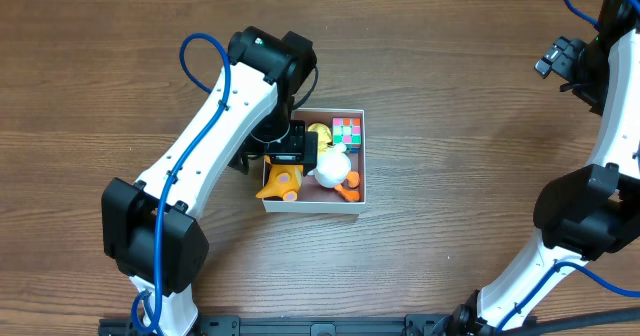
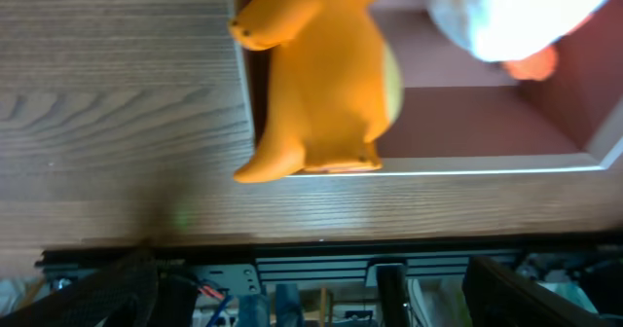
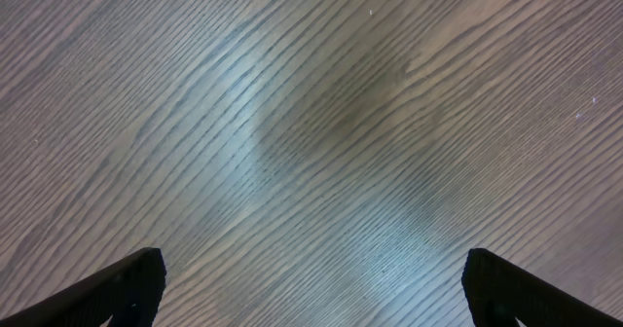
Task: Pack container
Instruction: 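Press the dinosaur down into the box with the left gripper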
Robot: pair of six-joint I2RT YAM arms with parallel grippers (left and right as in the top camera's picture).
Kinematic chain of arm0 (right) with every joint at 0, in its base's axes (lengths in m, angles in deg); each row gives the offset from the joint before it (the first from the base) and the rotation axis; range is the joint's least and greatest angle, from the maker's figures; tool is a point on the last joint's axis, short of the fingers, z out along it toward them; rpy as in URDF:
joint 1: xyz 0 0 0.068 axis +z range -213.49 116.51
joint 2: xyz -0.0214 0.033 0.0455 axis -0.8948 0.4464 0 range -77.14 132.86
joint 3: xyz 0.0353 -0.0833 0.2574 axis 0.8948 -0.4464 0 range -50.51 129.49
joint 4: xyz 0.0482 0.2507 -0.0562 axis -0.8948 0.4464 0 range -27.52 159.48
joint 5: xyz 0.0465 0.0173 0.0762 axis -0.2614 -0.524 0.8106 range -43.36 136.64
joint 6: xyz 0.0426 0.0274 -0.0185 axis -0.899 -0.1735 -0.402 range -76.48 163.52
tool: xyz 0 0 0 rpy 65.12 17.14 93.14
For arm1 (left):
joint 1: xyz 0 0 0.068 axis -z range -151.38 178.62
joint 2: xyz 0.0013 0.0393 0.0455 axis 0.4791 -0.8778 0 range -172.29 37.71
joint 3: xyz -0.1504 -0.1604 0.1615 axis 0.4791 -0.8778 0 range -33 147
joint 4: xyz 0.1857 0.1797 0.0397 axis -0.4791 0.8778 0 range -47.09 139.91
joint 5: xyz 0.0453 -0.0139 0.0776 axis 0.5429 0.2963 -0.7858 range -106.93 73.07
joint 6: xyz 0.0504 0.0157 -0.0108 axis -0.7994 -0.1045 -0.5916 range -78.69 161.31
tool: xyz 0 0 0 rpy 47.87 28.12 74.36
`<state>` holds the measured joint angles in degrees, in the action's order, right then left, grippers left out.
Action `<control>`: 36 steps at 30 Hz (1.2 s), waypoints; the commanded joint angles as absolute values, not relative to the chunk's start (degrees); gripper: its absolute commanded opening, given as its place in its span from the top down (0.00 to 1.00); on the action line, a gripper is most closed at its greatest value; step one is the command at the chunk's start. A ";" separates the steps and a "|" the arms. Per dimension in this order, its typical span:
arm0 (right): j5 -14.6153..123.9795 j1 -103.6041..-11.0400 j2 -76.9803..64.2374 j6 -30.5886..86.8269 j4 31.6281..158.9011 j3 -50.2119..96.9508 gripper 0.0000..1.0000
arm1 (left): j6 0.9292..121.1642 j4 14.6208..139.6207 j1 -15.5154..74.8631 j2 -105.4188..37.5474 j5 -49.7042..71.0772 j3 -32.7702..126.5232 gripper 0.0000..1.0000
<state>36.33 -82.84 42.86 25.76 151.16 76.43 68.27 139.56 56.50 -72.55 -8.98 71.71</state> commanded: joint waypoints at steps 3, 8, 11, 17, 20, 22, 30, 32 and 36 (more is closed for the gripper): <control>36.38 -82.69 41.90 25.96 151.01 76.41 0.00 | 70.30 137.65 56.42 -71.89 -11.32 68.32 0.00; 36.38 -82.69 41.90 25.96 151.01 76.41 0.00 | 70.28 135.27 56.42 -71.89 -10.91 65.78 0.00; 36.38 -82.69 41.90 25.96 151.01 76.41 0.00 | 70.02 133.94 56.42 -71.89 -10.69 64.80 0.00; 36.38 -82.69 41.90 25.96 151.01 76.41 0.00 | 69.58 131.42 56.42 -71.89 -8.33 62.64 0.01; 36.38 -82.69 41.90 25.96 151.01 76.41 0.00 | 69.19 129.87 56.42 -71.89 -8.33 61.89 0.02; 36.38 -82.69 41.90 25.96 151.01 76.41 0.00 | 68.34 128.85 56.42 -71.89 -8.29 61.87 0.05; 36.38 -82.69 41.90 25.96 151.01 76.41 0.00 | 68.31 127.93 56.42 -71.89 -8.29 61.87 0.12; 36.38 -82.69 41.90 25.96 151.01 76.41 0.00 | 68.31 127.86 56.42 -71.89 -8.26 61.87 0.15; 36.38 -82.69 41.90 25.96 151.01 76.41 0.00 | 68.34 127.93 56.42 -71.89 -8.02 61.87 0.15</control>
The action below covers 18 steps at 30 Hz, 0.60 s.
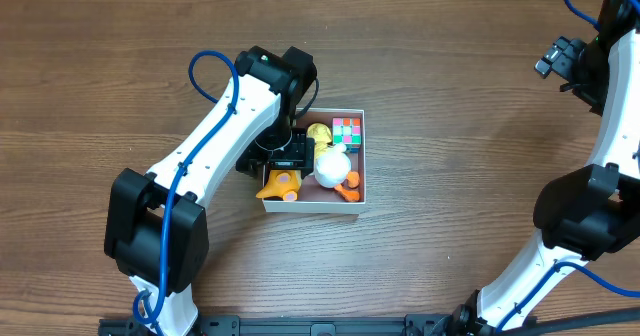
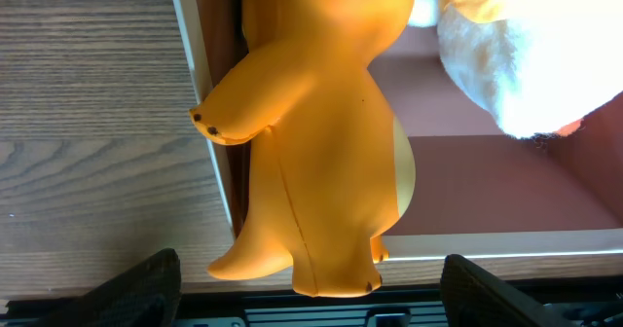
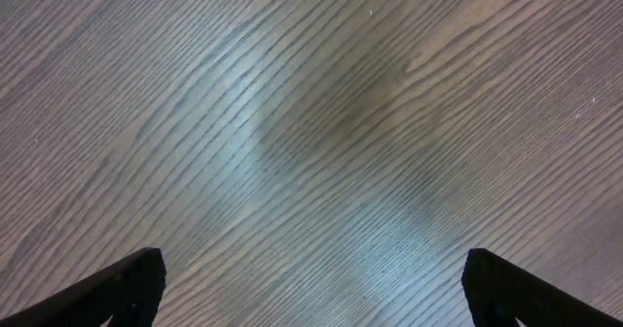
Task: Pack container
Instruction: 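Press the dinosaur down into the box with the left gripper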
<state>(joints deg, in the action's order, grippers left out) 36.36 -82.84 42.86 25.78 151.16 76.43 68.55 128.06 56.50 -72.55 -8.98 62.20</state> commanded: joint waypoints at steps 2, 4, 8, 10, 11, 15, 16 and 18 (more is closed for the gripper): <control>36.38 -82.69 41.90 25.96 151.01 76.41 0.00 | 68.34 127.88 56.42 -71.89 -7.89 61.87 0.15; 36.38 -82.69 41.90 25.96 151.01 76.41 0.00 | 68.36 127.88 56.42 -71.91 -7.91 61.87 0.15; 36.38 -82.69 41.90 25.96 151.01 76.41 0.00 | 68.62 127.88 56.42 -71.98 -7.94 61.87 0.14; 36.38 -82.69 41.90 25.96 151.01 76.41 0.00 | 68.82 127.88 56.42 -72.15 -7.91 61.87 0.14; 36.38 -82.69 41.90 25.96 151.01 76.41 0.00 | 68.82 127.91 56.44 -72.57 -7.87 61.87 0.14; 36.38 -82.69 41.90 25.96 151.01 76.41 0.00 | 68.77 127.93 56.87 -73.55 -7.85 61.87 0.14; 36.38 -82.69 41.90 25.96 151.01 76.41 0.00 | 68.77 127.93 57.12 -73.66 -7.83 61.87 0.14; 36.38 -82.69 41.90 25.96 151.01 76.41 0.00 | 68.75 127.93 57.55 -74.05 -7.65 61.87 0.14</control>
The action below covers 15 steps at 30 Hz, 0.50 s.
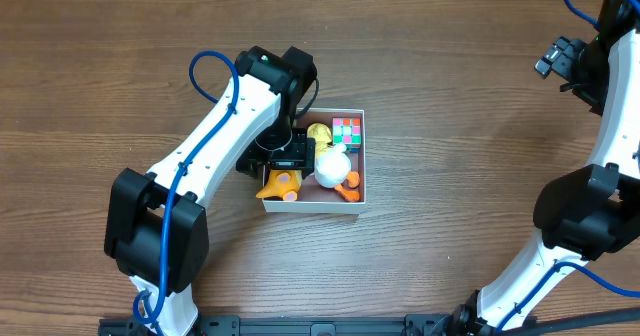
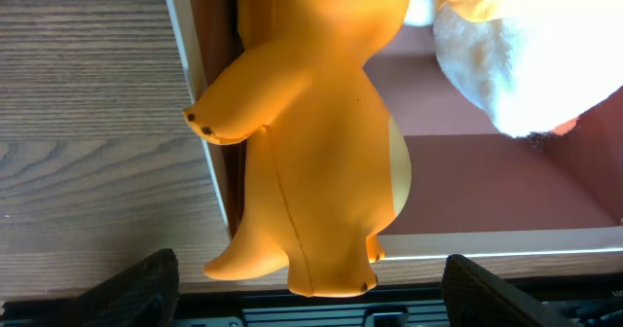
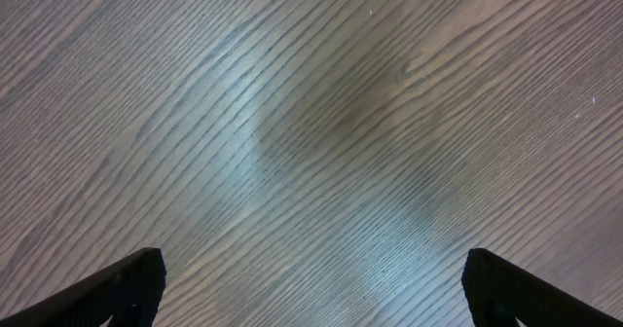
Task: Pack container
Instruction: 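Press the dinosaur down into the box with the left gripper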
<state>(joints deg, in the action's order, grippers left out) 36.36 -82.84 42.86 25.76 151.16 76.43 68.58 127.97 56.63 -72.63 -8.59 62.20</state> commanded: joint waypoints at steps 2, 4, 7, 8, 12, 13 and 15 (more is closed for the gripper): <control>36.38 -82.69 41.90 25.96 151.01 76.41 0.00 | 68.73 127.88 57.71 -74.14 -7.08 61.87 0.14; 36.38 -82.69 41.90 25.96 151.01 76.41 0.00 | 68.75 127.64 57.71 -74.14 -6.76 61.87 0.15; 36.38 -82.69 41.90 25.96 151.01 76.41 0.00 | 68.75 127.66 57.71 -74.14 -6.78 61.87 0.17; 36.38 -82.69 41.90 25.96 151.01 76.41 0.00 | 68.75 127.66 57.71 -74.14 -6.78 61.87 0.18; 36.38 -82.69 41.90 25.98 151.01 76.41 0.00 | 68.75 127.69 57.71 -74.14 -6.78 61.87 0.22; 36.38 -82.69 41.90 25.96 151.01 76.41 0.00 | 68.75 127.69 57.71 -74.14 -6.78 61.87 0.23; 36.38 -82.69 41.90 25.96 151.01 76.41 0.00 | 68.75 127.71 57.71 -74.16 -6.80 61.87 0.23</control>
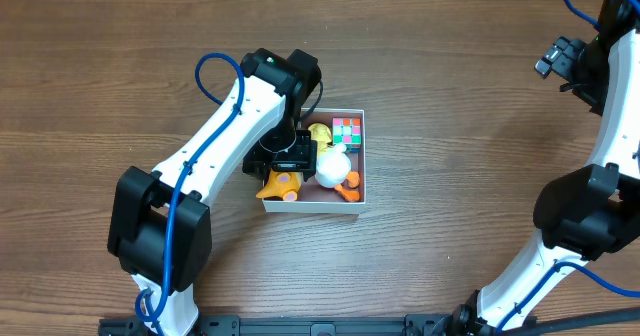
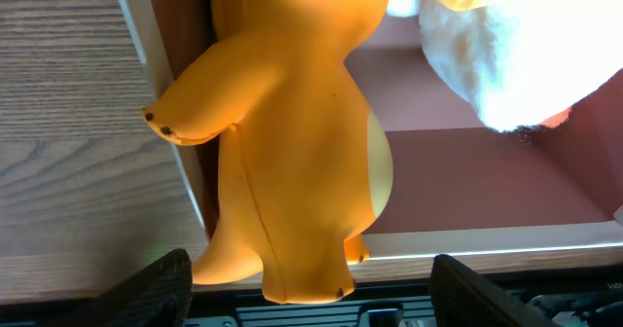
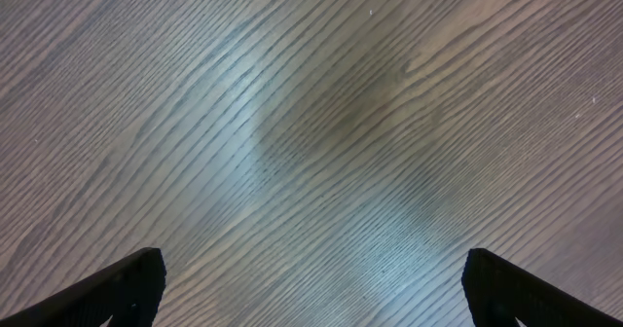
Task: Pack container
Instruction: 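Press the dinosaur down into the box with the left gripper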
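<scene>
A white box (image 1: 313, 207) holds a white plush (image 1: 332, 166), a colour cube (image 1: 346, 131) and a yellow toy (image 1: 318, 133). An orange toy (image 1: 280, 184) lies at its near-left corner, partly over the left wall. My left gripper (image 1: 290, 159) hangs above that toy. In the left wrist view the orange toy (image 2: 292, 142) fills the middle. The left gripper (image 2: 307, 293) is open, its fingers (image 2: 146, 288) wide apart and clear of the toy. My right gripper (image 3: 311, 288) is open over bare wood; in the overhead view it sits at the far right (image 1: 560, 58).
The brown wooden table (image 1: 480, 126) surrounds the box. The table's front edge with a black rail (image 1: 300, 326) runs along the bottom of the overhead view. The left arm's blue cable (image 1: 205, 71) loops above the arm.
My left gripper has shifted slightly to the right over the box; the orange toy now sits further left in the wrist view. The toys and the right arm have not moved.
The orange toy lay at the box's near-left corner at every moment. The left wrist view was first blurred with the toy higher in frame. Then the open fingers showed on either side of it, and they have stayed open. The right gripper has stayed open over bare wood.
</scene>
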Robot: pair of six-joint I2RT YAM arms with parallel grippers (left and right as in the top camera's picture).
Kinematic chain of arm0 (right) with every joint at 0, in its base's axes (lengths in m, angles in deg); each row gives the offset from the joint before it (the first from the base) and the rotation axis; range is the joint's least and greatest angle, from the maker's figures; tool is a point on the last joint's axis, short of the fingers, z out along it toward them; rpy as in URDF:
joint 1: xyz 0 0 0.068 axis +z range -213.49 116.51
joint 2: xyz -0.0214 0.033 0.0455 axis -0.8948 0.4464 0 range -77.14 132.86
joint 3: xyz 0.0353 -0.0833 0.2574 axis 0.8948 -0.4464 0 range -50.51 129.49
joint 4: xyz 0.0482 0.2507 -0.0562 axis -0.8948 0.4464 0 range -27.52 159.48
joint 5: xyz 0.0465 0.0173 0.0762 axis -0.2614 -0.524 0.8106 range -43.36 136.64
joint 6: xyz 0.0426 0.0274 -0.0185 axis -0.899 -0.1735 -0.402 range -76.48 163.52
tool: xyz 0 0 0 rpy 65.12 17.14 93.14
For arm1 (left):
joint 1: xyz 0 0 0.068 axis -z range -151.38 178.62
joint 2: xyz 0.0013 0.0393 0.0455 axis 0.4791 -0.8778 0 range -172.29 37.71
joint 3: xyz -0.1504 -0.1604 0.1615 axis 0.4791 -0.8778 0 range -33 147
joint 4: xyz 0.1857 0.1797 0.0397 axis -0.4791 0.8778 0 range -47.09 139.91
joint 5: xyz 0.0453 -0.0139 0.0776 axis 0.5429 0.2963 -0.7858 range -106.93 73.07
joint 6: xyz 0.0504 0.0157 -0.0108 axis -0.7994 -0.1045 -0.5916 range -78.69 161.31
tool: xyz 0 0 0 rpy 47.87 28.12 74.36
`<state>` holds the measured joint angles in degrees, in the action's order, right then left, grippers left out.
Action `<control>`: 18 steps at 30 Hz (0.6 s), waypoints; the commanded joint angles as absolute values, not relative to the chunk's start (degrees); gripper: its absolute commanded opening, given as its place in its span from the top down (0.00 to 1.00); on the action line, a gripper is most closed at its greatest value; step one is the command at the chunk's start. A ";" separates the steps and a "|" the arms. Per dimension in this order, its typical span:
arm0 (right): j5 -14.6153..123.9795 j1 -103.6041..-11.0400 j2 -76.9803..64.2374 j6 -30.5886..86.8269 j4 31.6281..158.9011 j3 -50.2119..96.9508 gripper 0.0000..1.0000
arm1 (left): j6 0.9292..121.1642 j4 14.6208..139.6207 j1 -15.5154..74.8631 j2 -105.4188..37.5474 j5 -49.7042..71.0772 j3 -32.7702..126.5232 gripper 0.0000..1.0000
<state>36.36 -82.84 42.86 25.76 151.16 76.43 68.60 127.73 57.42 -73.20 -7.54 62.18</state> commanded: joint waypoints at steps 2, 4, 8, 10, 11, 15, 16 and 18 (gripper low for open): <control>36.38 -82.69 41.90 25.98 151.01 76.41 0.00 | 68.75 127.69 57.71 -74.16 -6.86 61.87 0.23; 36.38 -82.69 41.90 25.96 151.01 76.41 0.00 | 68.75 127.64 57.71 -74.16 -7.11 61.87 0.23; 36.38 -82.69 41.90 25.96 151.01 76.41 0.00 | 68.77 127.64 57.68 -74.16 -7.24 61.87 0.23; 36.38 -82.69 41.90 25.96 151.01 76.41 0.00 | 68.77 127.42 57.71 -74.19 -7.45 61.87 0.23; 36.38 -82.69 41.90 25.96 151.01 76.41 0.00 | 68.77 127.03 57.71 -74.29 -7.72 61.87 0.23; 36.38 -82.69 41.90 25.96 151.01 76.41 0.00 | 68.75 126.79 57.68 -74.49 -7.72 61.87 0.23; 36.38 -82.69 41.90 25.96 151.01 76.41 0.00 | 68.75 126.77 57.68 -74.49 -7.70 61.87 0.22; 36.38 -82.69 41.90 25.96 151.01 76.41 0.00 | 68.75 126.81 57.68 -74.49 -7.72 61.87 0.23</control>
